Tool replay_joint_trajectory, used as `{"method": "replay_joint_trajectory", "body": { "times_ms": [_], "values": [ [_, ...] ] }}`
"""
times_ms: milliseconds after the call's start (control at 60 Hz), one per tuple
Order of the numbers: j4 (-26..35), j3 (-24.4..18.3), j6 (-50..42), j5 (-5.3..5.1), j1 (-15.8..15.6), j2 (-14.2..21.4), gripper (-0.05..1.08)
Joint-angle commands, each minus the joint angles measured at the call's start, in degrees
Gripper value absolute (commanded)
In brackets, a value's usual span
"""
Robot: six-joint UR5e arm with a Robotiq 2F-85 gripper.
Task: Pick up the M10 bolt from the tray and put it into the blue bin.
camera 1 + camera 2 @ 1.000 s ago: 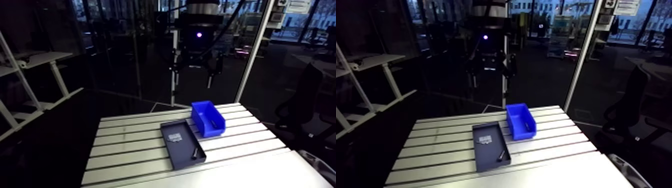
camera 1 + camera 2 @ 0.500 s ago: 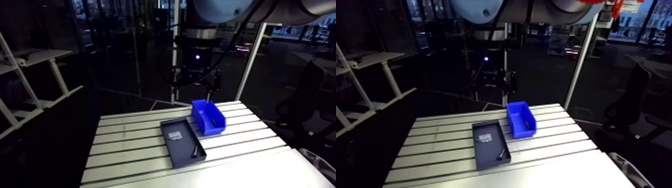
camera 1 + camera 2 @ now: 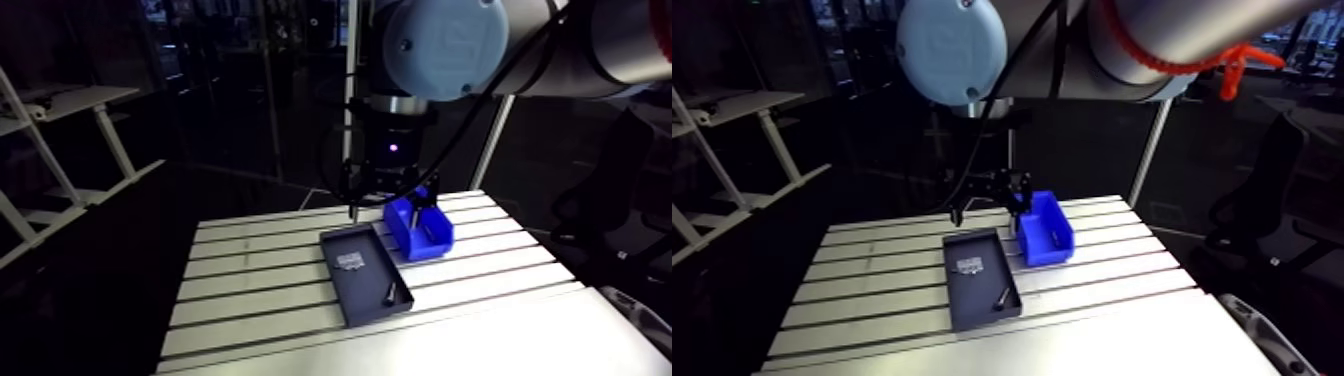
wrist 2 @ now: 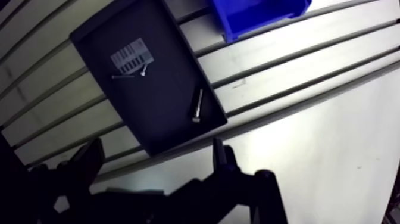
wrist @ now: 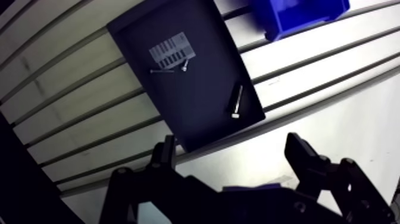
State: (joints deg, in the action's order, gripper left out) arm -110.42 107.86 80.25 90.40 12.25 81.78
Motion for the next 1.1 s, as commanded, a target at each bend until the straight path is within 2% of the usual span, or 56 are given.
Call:
{"method": "replay_joint_trajectory", "body": {
  "times_ms": [17,700,833,1100],
  "values": [
    [-2.94,1.93,-0.05,0.08,0.06,-1.29,0.01],
    [-8.33,5.88,0.03,0.33,0.31,-3.81,0.01],
    [-9.62,6.68,0.03,0.52,0.32,-4.21,0.16],
    [-10.99,7.83,0.20,0.52,0.92,-5.16,0.30]
  ]
}}
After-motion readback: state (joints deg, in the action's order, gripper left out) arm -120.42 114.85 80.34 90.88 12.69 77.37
